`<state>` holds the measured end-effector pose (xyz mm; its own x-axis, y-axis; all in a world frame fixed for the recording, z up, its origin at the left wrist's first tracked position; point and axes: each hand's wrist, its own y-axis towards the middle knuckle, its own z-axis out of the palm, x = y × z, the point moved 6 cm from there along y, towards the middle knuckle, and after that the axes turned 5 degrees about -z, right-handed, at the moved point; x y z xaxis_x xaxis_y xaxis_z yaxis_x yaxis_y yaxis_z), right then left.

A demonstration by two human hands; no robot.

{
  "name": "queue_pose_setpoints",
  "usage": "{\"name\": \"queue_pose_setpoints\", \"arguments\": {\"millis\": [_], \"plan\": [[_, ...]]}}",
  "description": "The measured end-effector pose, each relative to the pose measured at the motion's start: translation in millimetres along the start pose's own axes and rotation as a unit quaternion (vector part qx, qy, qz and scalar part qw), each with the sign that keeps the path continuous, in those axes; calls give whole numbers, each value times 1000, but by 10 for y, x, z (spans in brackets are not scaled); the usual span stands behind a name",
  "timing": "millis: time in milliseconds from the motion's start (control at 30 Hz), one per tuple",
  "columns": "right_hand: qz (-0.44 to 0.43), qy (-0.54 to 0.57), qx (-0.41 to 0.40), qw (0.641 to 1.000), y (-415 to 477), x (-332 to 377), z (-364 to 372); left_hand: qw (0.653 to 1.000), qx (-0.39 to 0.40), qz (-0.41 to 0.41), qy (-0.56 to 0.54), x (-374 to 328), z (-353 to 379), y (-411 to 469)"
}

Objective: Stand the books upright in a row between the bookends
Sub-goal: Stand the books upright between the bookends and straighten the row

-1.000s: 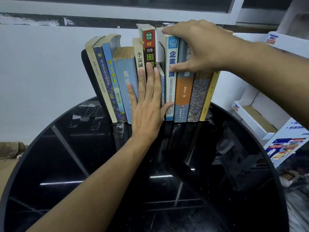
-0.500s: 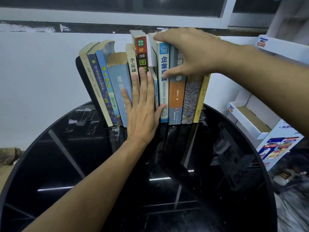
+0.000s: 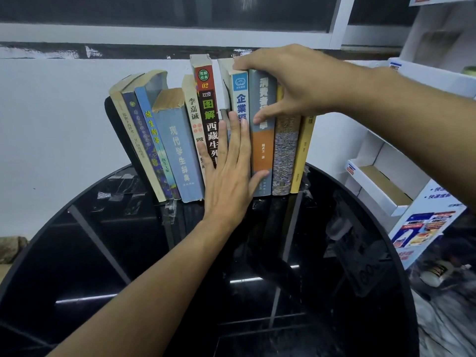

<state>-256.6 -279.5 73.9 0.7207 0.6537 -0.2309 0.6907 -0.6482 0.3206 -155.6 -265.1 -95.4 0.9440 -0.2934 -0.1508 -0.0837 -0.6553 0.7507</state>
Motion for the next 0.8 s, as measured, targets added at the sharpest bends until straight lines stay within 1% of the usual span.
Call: {"name": "queue_pose_setpoints", "arguments": {"millis": [300,500,800], "plan": [[3,-19,-27,999,-12,-5,31,1000,-25,1,18,-5,16,1],[8,-18,-46,999,-14,-4,29,999,-33,0,29,-12,17,-1],[7,-7,-55,998,12,2,70,998,-46,-1,44,0,16,-2]]}}
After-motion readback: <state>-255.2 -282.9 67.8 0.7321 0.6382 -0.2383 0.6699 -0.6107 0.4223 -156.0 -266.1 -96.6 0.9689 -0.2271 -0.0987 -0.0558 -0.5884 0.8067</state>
